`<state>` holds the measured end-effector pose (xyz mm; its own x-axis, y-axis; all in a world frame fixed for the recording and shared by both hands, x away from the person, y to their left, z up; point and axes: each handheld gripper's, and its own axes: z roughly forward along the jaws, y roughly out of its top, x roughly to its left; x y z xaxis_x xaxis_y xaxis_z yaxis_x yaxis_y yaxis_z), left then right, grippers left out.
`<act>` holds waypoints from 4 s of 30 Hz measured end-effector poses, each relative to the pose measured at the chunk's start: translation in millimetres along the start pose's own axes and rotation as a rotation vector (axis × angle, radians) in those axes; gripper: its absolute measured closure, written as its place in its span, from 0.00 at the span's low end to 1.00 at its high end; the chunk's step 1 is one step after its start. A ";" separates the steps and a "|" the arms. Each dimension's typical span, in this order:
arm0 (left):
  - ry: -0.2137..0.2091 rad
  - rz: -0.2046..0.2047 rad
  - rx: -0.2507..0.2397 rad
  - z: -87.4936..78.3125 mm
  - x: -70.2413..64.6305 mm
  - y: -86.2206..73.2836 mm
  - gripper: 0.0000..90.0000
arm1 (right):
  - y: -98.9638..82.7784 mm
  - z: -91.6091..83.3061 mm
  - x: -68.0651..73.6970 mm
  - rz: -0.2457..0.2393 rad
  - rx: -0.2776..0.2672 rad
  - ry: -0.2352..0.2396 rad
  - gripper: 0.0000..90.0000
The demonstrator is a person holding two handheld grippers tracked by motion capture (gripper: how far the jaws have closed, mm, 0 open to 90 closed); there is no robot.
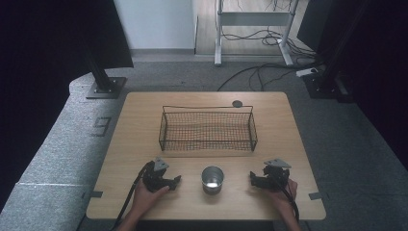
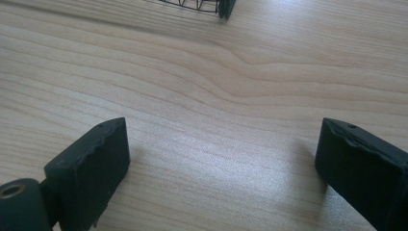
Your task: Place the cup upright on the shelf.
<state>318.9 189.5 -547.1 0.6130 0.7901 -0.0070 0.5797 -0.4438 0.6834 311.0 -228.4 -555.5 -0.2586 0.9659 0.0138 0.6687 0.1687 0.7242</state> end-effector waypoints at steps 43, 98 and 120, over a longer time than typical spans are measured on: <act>-0.001 0.001 0.000 0.3 0.3 0.4 0.15 | 12.0 -52.7 34.4 -0.082 -0.233 0.229 0.17; -0.002 0.003 0.001 1.0 0.3 1.2 0.15 | 26.2 -73.5 97.0 -0.177 -0.278 0.450 0.14; -0.002 0.003 0.000 1.1 0.3 1.1 0.15 | 28.2 -44.4 130.6 -0.224 -0.203 0.461 0.01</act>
<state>320.3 188.7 -547.1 0.6157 0.7880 -0.0064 0.5779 -0.4459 0.6835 265.1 -106.2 -502.6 -0.6882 0.7168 0.1122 0.4266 0.2747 0.8617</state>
